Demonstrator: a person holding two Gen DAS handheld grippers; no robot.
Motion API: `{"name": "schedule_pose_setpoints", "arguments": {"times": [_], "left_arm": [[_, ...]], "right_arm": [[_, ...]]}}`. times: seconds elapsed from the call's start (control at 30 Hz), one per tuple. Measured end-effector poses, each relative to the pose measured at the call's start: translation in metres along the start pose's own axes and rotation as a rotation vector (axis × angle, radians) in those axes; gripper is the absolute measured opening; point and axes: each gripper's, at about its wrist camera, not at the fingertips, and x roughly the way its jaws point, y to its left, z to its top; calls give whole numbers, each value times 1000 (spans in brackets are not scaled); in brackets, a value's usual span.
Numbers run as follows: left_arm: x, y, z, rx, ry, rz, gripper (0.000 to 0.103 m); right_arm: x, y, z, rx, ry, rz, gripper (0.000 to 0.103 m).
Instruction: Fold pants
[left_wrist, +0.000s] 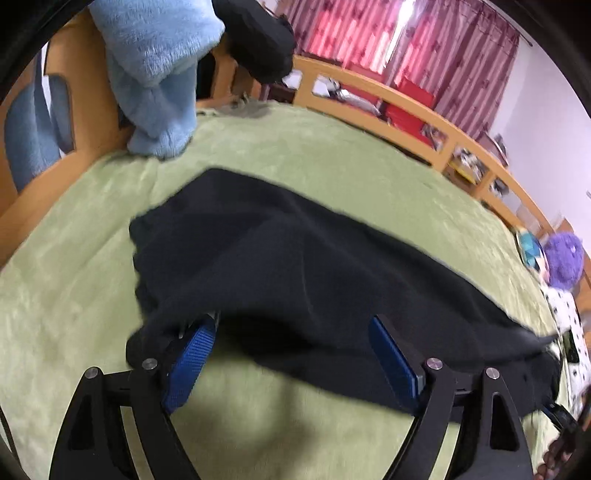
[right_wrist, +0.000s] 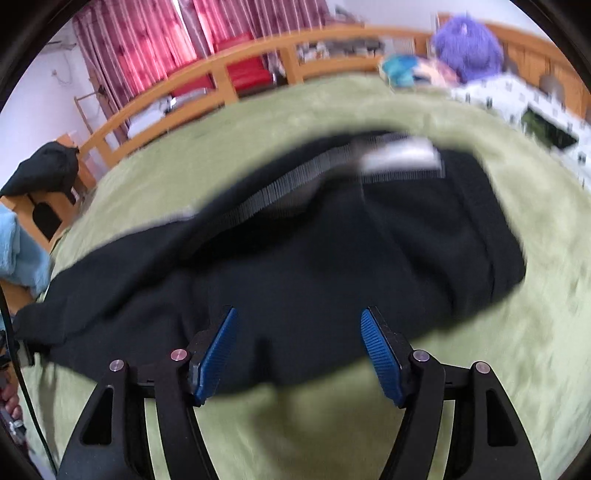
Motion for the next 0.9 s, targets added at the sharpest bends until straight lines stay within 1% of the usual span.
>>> {"name": "schedule_pose_setpoints", "arguments": {"times": [0.1,0.17,0.23,0.3,0.37,0.43,0.5,0.57,0.67,0.8,0.83,0.87,0.9], "left_arm": [[8,0,-19,28,41,11,85],[20,1,-27,34,66,27,85],[34,7,-33,-9,82,26,85],[49,13,-36,-67,95,10,84],[67,17,-36,-115,109,-13,83],[81,16,-33,-145,97,-10,83],[91,13,-27,-156,65,3,83],[100,12,-19,-170,40,8,83],[115,13,-6,-245,35,-13,83],[124,6,1,-252,22,5,83],[124,4,2,-246,14,13,74],[124,2,4,-232,12,22,59],[122,-1,2,-215,12,20,50]], "right_arm": [[15,-10,-15,51,47,14,68],[20,-15,-19,89,43,38,68],[23,-19,-18,125,21,51,68],[27,-25,-16,173,1,73,68],[35,-27,-14,209,0,90,69],[45,-28,-11,227,5,82,71],[49,-26,-8,233,-14,79,77],[55,-24,-7,238,-25,76,80],[64,-21,-2,261,-51,78,84],[72,-13,8,258,-74,63,84],[73,-11,11,260,-77,65,83],[74,-10,11,256,-81,75,72],[71,-8,11,247,-87,83,52]]}}
